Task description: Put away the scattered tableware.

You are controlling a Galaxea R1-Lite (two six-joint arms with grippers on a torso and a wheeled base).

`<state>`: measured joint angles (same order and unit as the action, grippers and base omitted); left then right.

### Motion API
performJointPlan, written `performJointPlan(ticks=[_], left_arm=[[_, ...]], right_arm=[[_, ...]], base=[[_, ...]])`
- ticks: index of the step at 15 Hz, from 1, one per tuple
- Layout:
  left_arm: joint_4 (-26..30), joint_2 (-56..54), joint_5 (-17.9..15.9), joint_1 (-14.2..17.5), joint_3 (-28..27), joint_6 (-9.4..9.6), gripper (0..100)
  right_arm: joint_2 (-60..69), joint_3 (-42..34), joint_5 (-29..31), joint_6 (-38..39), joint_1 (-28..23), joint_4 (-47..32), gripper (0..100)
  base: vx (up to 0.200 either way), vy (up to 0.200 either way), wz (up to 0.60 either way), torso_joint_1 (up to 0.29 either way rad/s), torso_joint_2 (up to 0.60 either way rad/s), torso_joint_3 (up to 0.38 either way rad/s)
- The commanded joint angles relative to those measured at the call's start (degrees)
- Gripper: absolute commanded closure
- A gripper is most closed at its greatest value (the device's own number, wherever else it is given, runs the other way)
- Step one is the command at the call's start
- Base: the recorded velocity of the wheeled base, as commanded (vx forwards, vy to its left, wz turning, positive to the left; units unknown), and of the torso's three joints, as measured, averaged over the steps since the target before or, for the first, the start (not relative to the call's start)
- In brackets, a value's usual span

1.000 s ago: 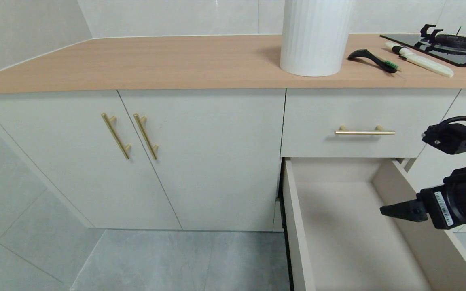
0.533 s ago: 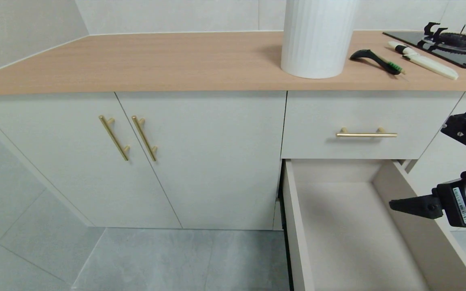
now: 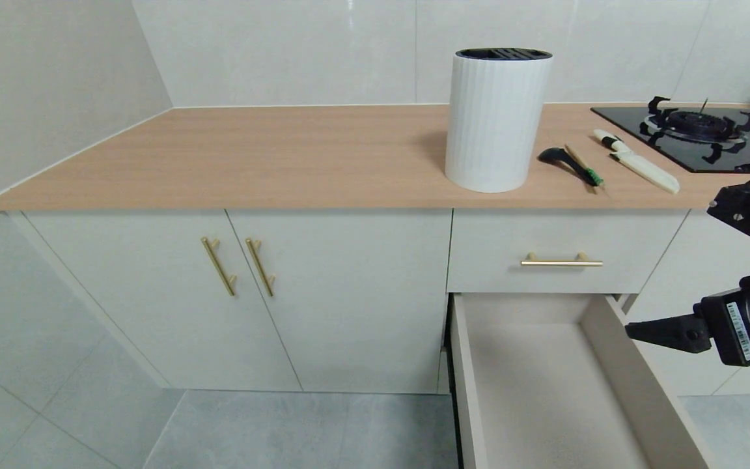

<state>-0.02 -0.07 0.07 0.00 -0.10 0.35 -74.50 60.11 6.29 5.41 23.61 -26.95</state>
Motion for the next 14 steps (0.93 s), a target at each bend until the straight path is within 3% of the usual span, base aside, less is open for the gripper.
performJointPlan(ticks=[1, 3, 6, 11, 14], left_arm=[[-0.06, 0.07, 0.01, 0.00, 0.01, 0.00, 0], [-0.06, 0.07, 0.01, 0.00, 0.01, 0.09, 0], [-0.06, 0.07, 0.01, 0.00, 0.01, 0.00, 0], [-0.06, 0.07, 0.01, 0.00, 0.01, 0.00, 0], [-0.06, 0.07, 0.01, 0.00, 0.01, 0.00, 0]], right_arm=[[-0.30, 0.09, 0.04, -0.05, -0.06, 0.06, 0], [-0.47, 0.53, 0.04, -2.07, -0.06, 2.43, 0], [-5.31, 5.10, -0.49, -4.53, -3.84, 13.86, 0], [-16.91, 24.09, 0.65, -0.84, -6.83, 9.99, 0], [-21.74, 29.10, 4.70, 1.62, -8.50, 7.44, 0]], base=[[0.000, 0.000, 0.00, 0.364, -0.49, -0.256], [0.000, 0.000, 0.00, 0.254, -0.36, -0.210], [0.000, 0.000, 0.00, 0.061, -0.09, -0.051], [0.000, 0.000, 0.00, 0.000, 0.00, 0.000], [0.000, 0.000, 0.00, 0.000, 0.00, 0.000]])
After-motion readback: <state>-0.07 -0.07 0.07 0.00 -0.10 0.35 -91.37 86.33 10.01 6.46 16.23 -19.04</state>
